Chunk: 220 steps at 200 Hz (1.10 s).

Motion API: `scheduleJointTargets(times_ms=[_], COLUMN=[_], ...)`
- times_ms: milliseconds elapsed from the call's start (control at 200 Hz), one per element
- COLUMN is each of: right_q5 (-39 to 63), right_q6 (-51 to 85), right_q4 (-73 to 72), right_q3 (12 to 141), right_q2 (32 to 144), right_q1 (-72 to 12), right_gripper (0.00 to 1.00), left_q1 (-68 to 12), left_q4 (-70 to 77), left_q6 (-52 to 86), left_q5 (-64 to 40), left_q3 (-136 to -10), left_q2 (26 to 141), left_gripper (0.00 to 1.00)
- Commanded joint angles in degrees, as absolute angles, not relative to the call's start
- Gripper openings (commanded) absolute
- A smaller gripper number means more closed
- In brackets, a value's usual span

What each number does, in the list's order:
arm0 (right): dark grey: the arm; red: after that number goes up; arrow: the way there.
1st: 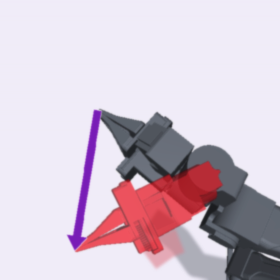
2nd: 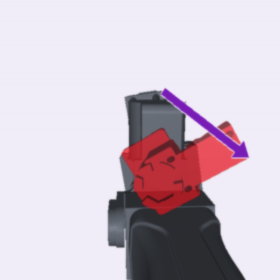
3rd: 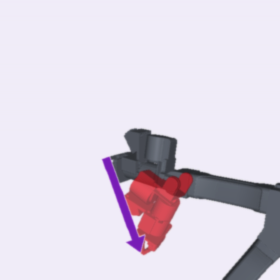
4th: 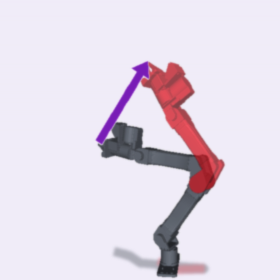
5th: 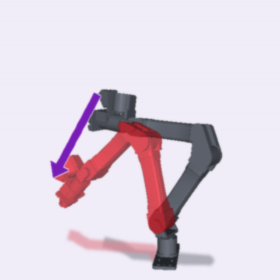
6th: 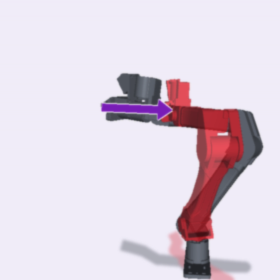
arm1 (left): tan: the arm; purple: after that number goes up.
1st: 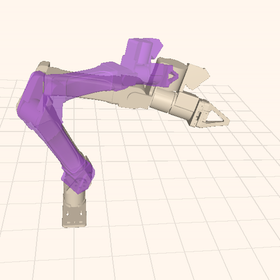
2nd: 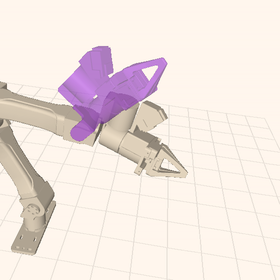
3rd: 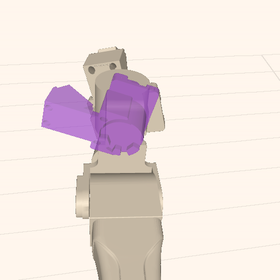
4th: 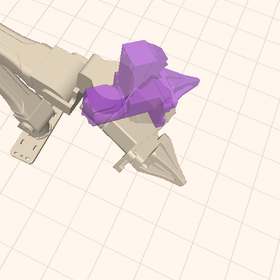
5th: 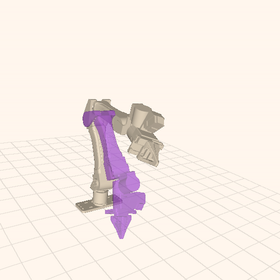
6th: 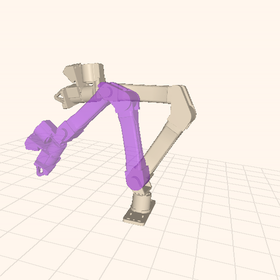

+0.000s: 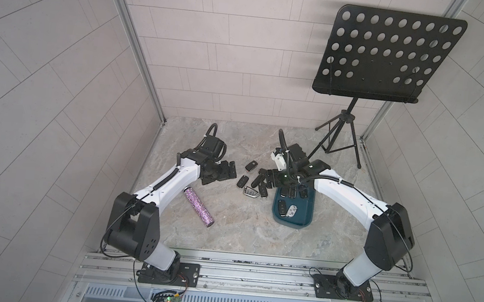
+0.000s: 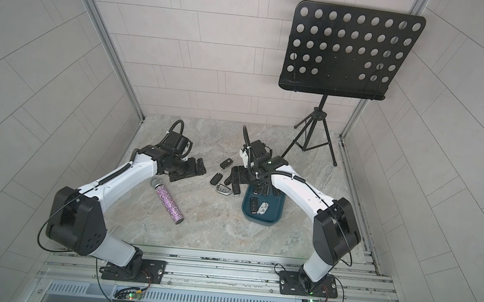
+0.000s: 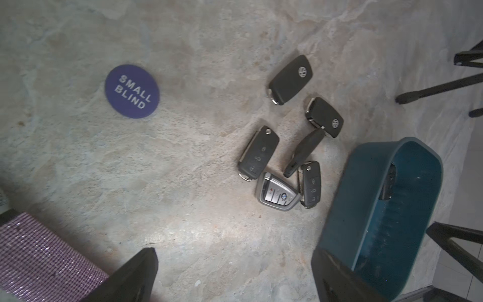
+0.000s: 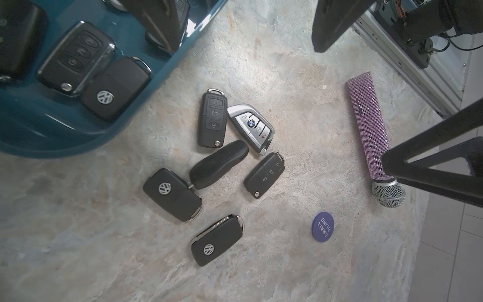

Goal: Place the car key into the storage box
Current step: Pick up the car key from the center of the board.

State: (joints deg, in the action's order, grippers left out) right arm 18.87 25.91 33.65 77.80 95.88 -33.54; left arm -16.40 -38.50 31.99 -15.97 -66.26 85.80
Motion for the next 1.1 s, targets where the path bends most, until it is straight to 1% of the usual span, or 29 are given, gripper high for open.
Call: scheduleJointTargets(times_ms=[0,150,300,525,635,1096], right_q5=[15.2,11.3,8.3,4.4,4.2,2.9], right_q6=[24.4,24.3,24.6,24.6,24.4,24.7], right_q4=[36.7,39.4,40.2,41.8,41.7,41.3], right_q3=[81.1,85.3,87.0,90.8,92.0,93.9], right_q2=[99.4,105.0,108.6,113.6,115.6,120.1], right_q1=[-35.4,-36.6,-37.0,-37.3,-37.4,-37.8], right_gripper=[0.81,0.77,0.74,0.66,0.63,0.57], left_q1=[-13.7,-11.5,-11.3,-11.3,-11.3,-11.3], left_q4=[-38.8,-38.9,-39.1,-38.0,-38.1,-38.8], left_q6=[32.1,31.8,31.6,32.2,31.9,31.7], left_q5=[-17.2,-16.6,-16.6,-17.7,-17.7,-17.3], left_q3=[-64.6,-62.8,-62.1,-60.5,-60.5,-60.8], left_q2=[82.7,80.9,81.8,82.1,81.9,82.0], left_gripper=[1.00,1.00,1.00,1.00,1.00,1.00])
